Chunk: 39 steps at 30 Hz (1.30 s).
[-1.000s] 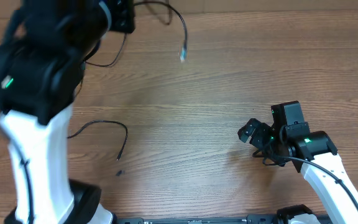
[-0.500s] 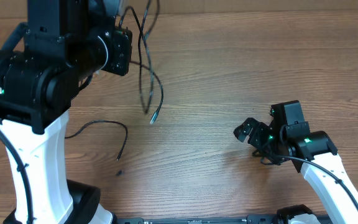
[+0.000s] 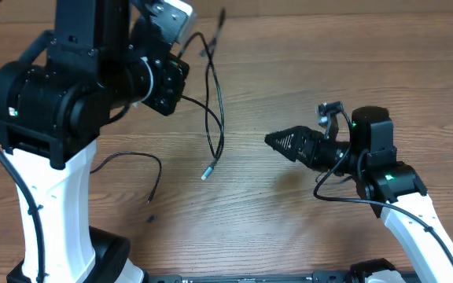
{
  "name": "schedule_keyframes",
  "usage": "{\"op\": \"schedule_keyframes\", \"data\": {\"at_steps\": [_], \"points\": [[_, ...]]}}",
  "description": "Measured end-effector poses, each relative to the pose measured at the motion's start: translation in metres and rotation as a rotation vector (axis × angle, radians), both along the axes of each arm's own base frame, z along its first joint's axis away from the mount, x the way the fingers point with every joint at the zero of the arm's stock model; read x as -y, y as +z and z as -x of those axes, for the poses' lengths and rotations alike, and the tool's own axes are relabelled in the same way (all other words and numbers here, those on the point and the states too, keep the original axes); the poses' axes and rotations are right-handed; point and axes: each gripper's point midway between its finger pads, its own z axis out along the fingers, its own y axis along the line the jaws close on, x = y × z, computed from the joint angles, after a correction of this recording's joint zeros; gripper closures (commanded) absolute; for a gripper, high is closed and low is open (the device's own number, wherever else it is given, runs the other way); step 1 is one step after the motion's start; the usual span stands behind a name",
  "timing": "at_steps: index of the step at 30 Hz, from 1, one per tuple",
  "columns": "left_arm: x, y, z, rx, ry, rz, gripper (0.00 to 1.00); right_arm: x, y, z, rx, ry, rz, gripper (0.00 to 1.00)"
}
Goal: Untangle cables
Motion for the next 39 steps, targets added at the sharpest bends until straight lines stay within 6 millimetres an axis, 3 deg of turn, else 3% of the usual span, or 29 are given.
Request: {"op": "schedule_keyframes", "data": {"at_steps": [4, 13, 20, 29, 35, 39], "points": [[0.012, -0.001, 0.008, -0.003, -0.054, -0.007, 0.96, -0.011, 0.033, -0.005, 0.090, 0.047, -0.112, 0.00], [0.036, -0.014, 0.008, -0.039, -0.124, -0.022, 0.96, -0.022, 0.085, -0.006, 0.234, 0.119, -0.255, 0.00], [0.076, -0.037, 0.014, -0.100, -0.227, -0.049, 0.96, -0.023, 0.113, -0.008, 0.338, 0.132, -0.307, 0.00], [0.117, -0.039, 0.047, -0.104, -0.370, -0.055, 0.96, -0.019, 0.104, -0.025, 0.317, 0.049, -0.287, 0.00], [0.133, -0.038, 0.065, -0.102, -0.433, -0.058, 0.96, -0.013, 0.055, -0.044, 0.138, -0.049, -0.208, 0.00], [0.132, -0.039, 0.064, -0.094, -0.426, -0.071, 0.96, -0.007, 0.022, -0.049, 0.048, -0.096, -0.135, 0.00]]}}
